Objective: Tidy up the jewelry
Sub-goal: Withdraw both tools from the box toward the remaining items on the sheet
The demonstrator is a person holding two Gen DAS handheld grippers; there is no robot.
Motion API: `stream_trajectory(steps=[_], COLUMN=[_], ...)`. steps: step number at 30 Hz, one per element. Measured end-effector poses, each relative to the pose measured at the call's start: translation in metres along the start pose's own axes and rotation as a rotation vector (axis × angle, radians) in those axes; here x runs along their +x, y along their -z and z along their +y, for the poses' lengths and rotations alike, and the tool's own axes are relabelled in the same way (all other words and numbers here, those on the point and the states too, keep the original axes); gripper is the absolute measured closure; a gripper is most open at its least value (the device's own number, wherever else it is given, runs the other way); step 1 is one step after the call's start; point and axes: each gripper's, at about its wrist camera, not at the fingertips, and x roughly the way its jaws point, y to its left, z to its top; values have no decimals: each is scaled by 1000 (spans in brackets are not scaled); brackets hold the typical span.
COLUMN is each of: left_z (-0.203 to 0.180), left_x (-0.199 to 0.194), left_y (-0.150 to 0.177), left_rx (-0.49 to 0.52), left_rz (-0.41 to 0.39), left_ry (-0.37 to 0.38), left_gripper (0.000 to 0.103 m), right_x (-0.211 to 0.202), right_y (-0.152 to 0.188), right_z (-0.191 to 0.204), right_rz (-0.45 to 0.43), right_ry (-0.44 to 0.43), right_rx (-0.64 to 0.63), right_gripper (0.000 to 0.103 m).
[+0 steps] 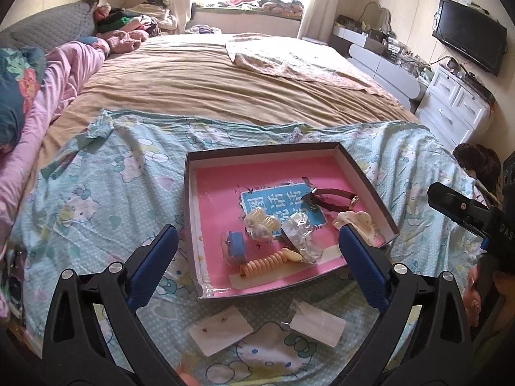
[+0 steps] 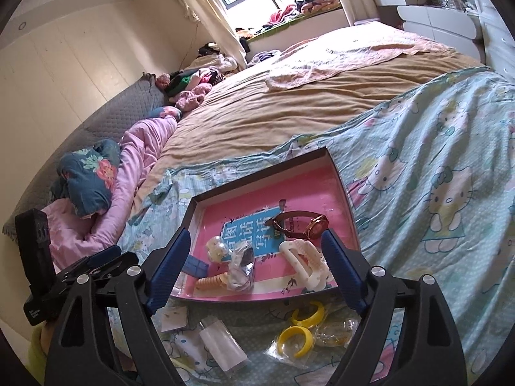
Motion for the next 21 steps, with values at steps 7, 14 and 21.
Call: stream_trajectory(steps=[7, 14, 21], left_z=[1, 2, 3], left_x=[-19, -36, -47], left_y=[5, 13, 22], left_rx=[0, 3, 4], left_rz=[-30, -50, -58], left_ry=[-3, -7, -12], left_gripper=[10, 10, 10], right_x=[-16, -32, -47], right_y=[1, 4, 6], right_z=[7, 13, 13], right_rz=[-24, -43, -57], right_ry=[1, -2, 17], right_rx=[-15, -26, -32], right_gripper=[21, 21, 21])
